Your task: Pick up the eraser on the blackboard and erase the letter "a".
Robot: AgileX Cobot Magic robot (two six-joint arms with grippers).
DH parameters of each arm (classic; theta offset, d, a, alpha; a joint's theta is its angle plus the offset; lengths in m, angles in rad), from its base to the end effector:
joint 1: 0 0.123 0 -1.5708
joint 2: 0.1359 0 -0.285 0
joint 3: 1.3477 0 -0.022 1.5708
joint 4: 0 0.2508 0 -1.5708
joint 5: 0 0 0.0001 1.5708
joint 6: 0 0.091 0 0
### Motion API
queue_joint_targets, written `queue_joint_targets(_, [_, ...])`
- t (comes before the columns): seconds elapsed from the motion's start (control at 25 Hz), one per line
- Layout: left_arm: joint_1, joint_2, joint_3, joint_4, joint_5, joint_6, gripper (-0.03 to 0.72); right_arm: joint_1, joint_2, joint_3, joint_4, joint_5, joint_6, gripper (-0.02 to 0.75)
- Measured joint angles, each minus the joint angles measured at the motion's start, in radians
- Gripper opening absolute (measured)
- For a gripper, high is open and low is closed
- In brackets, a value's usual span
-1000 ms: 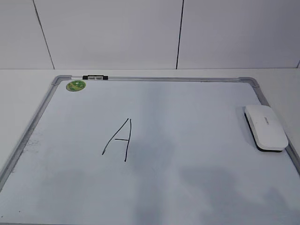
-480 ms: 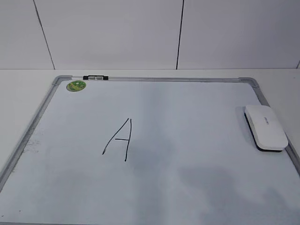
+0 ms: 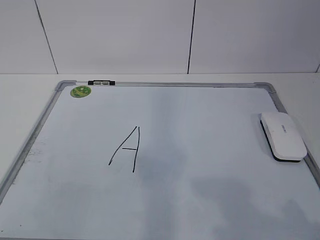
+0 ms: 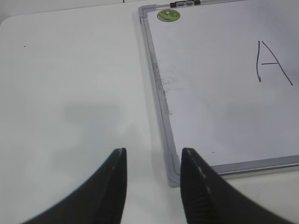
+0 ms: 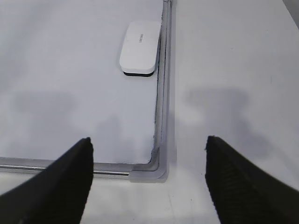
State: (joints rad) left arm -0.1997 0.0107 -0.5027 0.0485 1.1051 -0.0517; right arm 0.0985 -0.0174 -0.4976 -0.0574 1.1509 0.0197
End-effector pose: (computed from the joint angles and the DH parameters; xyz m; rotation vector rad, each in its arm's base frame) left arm -0.0046 0.0050 0.2746 0.1517 2.0915 -0.0933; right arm -0.0107 -0.0059 0.2695 -0.0771 2.1166 0.0008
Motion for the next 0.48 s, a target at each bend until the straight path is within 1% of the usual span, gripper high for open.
queue_joint_targets(0.2, [0.058,0.0,0.0,-0.002,0.0,0.0,0.281,-0.002,0.0,0.0,0.0,0.0,0.0,0.593])
queue_joint_targets(0.48, [0.136,0.0,0.0,-0.002,0.0,0.0,0.268,-0.051,0.0,0.0,0.0,-0.002,0.0,0.593])
